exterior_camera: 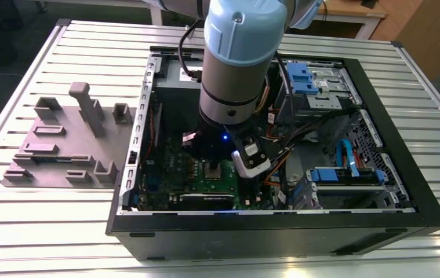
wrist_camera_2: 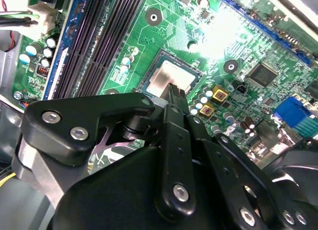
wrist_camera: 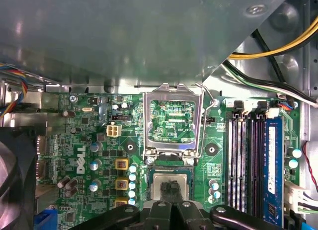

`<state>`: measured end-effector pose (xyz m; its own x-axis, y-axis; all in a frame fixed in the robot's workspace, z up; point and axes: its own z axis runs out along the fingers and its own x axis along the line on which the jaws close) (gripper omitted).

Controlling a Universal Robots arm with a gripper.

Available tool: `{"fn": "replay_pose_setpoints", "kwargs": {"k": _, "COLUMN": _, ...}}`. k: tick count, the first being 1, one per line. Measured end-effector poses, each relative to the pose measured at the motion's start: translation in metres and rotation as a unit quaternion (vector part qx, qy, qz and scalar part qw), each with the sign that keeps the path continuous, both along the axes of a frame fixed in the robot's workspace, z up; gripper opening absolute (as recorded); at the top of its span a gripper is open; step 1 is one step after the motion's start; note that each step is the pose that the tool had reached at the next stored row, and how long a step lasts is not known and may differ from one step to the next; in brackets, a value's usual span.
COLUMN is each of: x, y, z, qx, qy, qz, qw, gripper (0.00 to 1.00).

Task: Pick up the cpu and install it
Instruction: 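Close the cpu cover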

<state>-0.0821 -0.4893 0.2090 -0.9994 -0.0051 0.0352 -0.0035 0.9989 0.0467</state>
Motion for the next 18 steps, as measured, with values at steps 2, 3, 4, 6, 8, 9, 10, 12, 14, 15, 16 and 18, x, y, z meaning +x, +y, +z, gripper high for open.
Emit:
{"fn": "replay_pose_setpoints", "kwargs": {"k": 2, "x": 0.0000, "y": 0.0000, "z": 0.0002, "qx": -0.0001, "qy": 0.0000, "qz": 0.000, "qw": 1.00000, "gripper": 0.11}}
{"fn": "replay_pose_setpoints", "kwargs": {"k": 3, "x": 0.0000, "y": 0.0000, "z": 0.0002, "qx": -0.0001, "qy": 0.0000, "qz": 0.000, "qw": 1.00000, "gripper": 0.11}}
{"fn": "replay_pose_setpoints", "kwargs": {"k": 4, "x": 0.0000, "y": 0.0000, "z": 0.0002, "qx": -0.0001, "qy": 0.0000, "qz": 0.000, "qw": 1.00000, "gripper": 0.11}}
{"fn": "replay_pose_setpoints", "kwargs": {"k": 6, "x": 0.0000, "y": 0.0000, "z": 0.0004, "qx": -0.0005, "qy": 0.0000, "qz": 0.000, "qw": 1.00000, "gripper": 0.11}}
{"fn": "replay_pose_setpoints", "kwargs": {"k": 8, "x": 0.0000, "y": -0.0001, "z": 0.0006, "qx": -0.0012, "qy": 0.0001, "qz": 0.000, "qw": 1.00000, "gripper": 0.11}}
{"fn": "replay_pose_setpoints", "kwargs": {"k": 9, "x": 0.0000, "y": 0.0000, "z": 0.0008, "qx": -0.0012, "qy": 0.0000, "qz": 0.000, "qw": 1.00000, "gripper": 0.11}}
{"fn": "replay_pose_setpoints", "kwargs": {"k": 10, "x": 0.0000, "y": -0.0001, "z": 0.0012, "qx": -0.0012, "qy": 0.0001, "qz": 0.000, "qw": 1.00000, "gripper": 0.11}}
{"fn": "replay_pose_setpoints", "kwargs": {"k": 12, "x": 0.0000, "y": 0.0000, "z": 0.0017, "qx": -0.0011, "qy": 0.0000, "qz": 0.000, "qw": 1.00000, "gripper": 0.11}}
{"fn": "replay_pose_setpoints", "kwargs": {"k": 14, "x": 0.0000, "y": 0.0000, "z": 0.0018, "qx": -0.0010, "qy": 0.0000, "qz": 0.000, "qw": 1.00000, "gripper": 0.11}}
{"fn": "replay_pose_setpoints", "kwargs": {"k": 15, "x": 0.0000, "y": 0.0000, "z": 0.0018, "qx": -0.0010, "qy": 0.0000, "qz": 0.000, "qw": 1.00000, "gripper": 0.11}}
{"fn": "replay_pose_setpoints", "kwargs": {"k": 16, "x": 0.0000, "y": -0.0001, "z": 0.0020, "qx": -0.0011, "qy": 0.0000, "qz": 0.000, "qw": 1.00000, "gripper": 0.11}}
{"fn": "replay_pose_setpoints", "kwargs": {"k": 18, "x": 0.0000, "y": 0.0000, "z": 0.0020, "qx": -0.0011, "qy": 0.0000, "qz": 0.000, "qw": 1.00000, "gripper": 0.11}}
